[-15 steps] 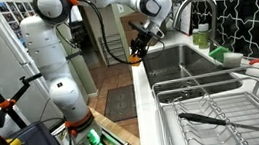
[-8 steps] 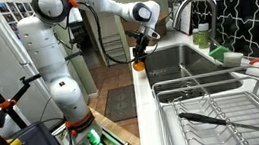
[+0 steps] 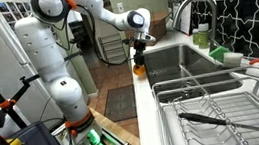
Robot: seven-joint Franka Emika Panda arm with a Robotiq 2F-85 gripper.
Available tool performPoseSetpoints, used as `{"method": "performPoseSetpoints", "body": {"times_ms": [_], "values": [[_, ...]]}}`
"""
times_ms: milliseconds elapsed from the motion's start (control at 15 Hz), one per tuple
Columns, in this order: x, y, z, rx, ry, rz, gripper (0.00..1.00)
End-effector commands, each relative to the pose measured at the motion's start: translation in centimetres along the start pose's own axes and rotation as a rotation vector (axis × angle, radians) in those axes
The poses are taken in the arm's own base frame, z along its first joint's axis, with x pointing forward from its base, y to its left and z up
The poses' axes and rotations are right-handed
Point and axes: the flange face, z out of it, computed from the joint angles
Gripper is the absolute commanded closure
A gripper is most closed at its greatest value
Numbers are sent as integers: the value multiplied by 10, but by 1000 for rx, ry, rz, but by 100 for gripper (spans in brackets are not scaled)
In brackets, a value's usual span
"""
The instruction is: Remove the orange bowl from the sink
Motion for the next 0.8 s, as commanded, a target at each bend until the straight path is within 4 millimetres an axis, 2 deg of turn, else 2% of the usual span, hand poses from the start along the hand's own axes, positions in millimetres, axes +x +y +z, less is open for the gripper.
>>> {"method": "performPoseSetpoints", "body": {"times_ms": [0,200,733], "values": [[-6,-15,14,-33,53,72,94],[-7,-24,19,-43,73,101,93],[-1,-31,20,-17,139,96,92]]}}
